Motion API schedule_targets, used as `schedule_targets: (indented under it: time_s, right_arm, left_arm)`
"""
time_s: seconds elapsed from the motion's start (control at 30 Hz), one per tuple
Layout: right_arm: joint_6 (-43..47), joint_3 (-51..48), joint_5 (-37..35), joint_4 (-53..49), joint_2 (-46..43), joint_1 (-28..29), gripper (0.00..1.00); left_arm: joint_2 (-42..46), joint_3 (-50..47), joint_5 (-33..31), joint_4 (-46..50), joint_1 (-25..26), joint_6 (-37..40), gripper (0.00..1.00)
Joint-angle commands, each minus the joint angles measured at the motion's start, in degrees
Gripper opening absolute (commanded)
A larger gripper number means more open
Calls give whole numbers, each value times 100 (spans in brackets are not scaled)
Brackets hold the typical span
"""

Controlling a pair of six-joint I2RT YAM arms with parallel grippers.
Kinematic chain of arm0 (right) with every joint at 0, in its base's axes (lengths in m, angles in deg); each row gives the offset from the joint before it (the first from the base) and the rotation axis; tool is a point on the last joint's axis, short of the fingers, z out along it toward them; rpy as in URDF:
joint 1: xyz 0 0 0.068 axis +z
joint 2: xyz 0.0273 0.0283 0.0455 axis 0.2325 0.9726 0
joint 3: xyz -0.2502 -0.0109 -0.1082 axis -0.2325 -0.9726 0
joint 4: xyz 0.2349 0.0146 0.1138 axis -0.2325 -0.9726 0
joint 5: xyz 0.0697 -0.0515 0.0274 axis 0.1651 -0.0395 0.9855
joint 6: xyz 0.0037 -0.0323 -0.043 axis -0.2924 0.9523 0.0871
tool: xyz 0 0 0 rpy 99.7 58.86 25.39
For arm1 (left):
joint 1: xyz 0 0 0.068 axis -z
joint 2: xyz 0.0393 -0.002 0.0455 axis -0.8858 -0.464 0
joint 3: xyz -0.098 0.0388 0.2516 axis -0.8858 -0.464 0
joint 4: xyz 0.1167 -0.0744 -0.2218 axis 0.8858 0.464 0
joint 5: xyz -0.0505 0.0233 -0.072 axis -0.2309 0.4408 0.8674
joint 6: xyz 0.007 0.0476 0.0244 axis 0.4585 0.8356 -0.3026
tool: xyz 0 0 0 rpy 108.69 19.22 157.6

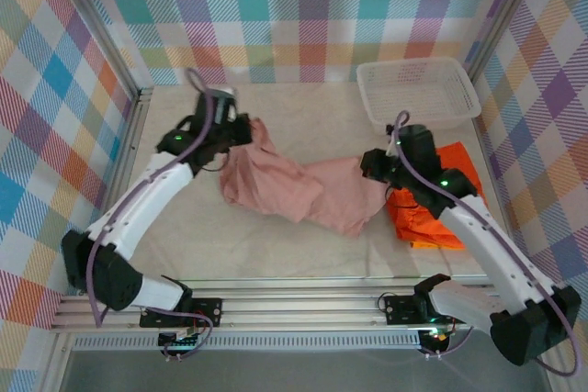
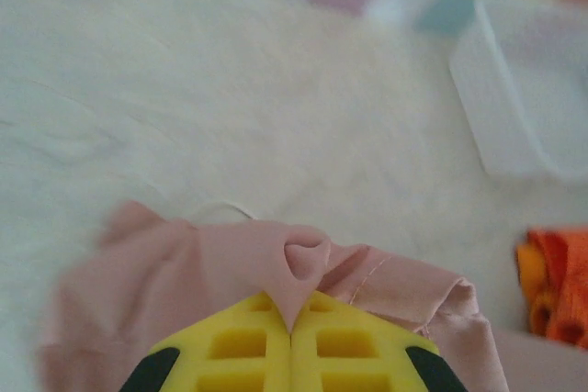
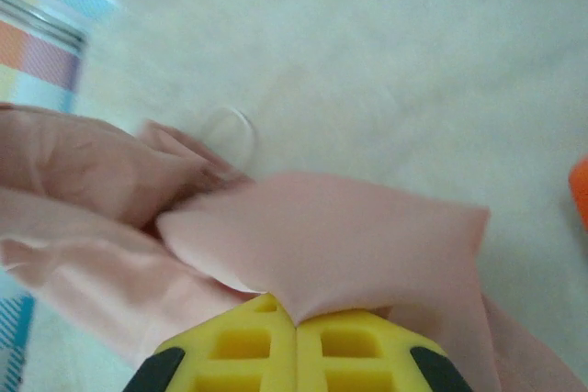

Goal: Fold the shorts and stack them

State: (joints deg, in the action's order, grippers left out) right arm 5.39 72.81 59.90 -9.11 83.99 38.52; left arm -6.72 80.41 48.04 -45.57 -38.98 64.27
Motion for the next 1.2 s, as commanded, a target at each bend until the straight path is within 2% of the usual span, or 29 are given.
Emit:
schedule_targets:
  time_s: [0.0, 0.13, 0.33, 0.53, 0.63, 0.73, 0.8, 0.9, 0.97, 1.03, 1.07, 1.1, 1.17]
  right_arm:
    - [559, 782, -279, -478, -219, -38, 0]
    - [906, 1817, -261, -655, -140, -39, 0]
    - [1031, 3475, 100, -624, 515, -38, 0]
    - [682, 4984, 992, -659, 2160, 164, 0]
    - [760, 5827, 958, -971, 3319, 580, 1]
    - [775, 6828, 925, -1387, 4643, 982, 6]
    - [710, 7580, 1099, -1658, 5536, 1183, 17]
    - [567, 8869, 1622, -2101, 6850, 1297, 47]
    - [531, 9550, 1678, -2484, 7364, 1254, 58]
    - [695, 9502, 1459, -2708, 7309, 1204, 71]
    - [861, 9257, 1276, -2767, 7107, 1191, 74]
    - [1031, 8923, 1094, -2774, 6877, 1184, 77]
    - [1321, 7660, 563, -2595, 6062, 1162, 82]
  left_arm:
    - [196, -346, 676, -128, -502, -179, 0]
    - [396, -805, 1216, -440, -931, -418, 0]
    - [422, -1654, 1655, -942, -1072, -963, 0]
    - [629, -2823, 2074, -1887, -1047, -1572, 1]
    - [817, -3196, 1823, -1847, -1046, -1596, 3]
    - [914, -3240, 1332, -1424, -1071, -1522, 8]
    - [933, -3238, 1031, -1153, -1142, -1560, 14]
    - [987, -3297, 1053, -1186, -1387, -1737, 31]
    - [1140, -3292, 1119, -1220, -1499, -1769, 47]
    - [1405, -3262, 1143, -1212, -1519, -1669, 62]
    - [1567, -3233, 1219, -1229, -1520, -1565, 72]
    - [1689, -3201, 1283, -1229, -1520, -1496, 78]
    - [1905, -3122, 1469, -1237, -1507, -1375, 87]
